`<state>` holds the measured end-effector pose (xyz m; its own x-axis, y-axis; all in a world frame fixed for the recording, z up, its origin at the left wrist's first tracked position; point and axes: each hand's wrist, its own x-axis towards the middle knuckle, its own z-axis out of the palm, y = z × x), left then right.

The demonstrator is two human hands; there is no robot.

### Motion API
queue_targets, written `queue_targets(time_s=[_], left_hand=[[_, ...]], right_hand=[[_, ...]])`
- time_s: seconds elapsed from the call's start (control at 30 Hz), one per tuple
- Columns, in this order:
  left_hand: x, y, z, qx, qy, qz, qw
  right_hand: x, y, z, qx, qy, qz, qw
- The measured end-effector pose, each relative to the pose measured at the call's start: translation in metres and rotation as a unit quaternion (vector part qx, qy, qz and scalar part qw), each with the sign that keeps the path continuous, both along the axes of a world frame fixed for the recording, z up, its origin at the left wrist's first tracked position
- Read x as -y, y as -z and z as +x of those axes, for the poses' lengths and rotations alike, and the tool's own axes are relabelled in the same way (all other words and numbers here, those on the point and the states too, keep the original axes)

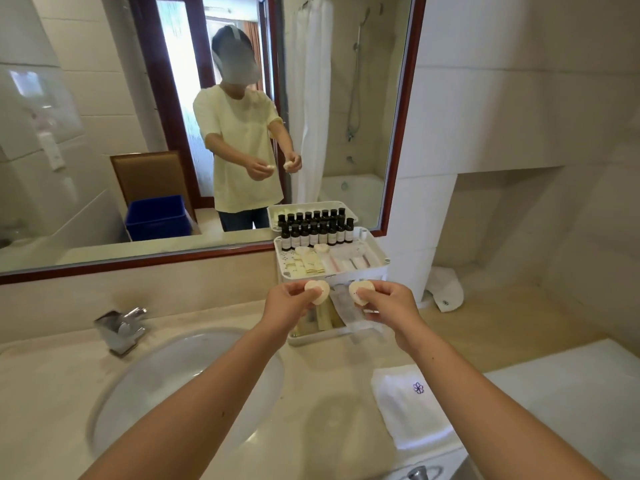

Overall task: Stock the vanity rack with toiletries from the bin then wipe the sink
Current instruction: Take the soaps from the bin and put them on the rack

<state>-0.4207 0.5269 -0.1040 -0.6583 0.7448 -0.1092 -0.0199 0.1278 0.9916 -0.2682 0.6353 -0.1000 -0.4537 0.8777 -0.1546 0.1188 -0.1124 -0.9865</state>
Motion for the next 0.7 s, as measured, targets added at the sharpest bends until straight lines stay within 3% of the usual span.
queue_targets(time_s=[0.5, 0.7], left_hand=[[-0.197, 0.013, -0.063, -0.055, -0.046, -0.038, 0.997], [-0.257, 0.031, -0.085, -0.078, -0.058, -0.083, 0.992]], right_hand=[[-0.209, 0.012, -0.073, 0.046, -0.057, 0.024, 0.997], [-0.273, 0.029, -0.105, 0.119, -0.103, 0.074, 0.985]])
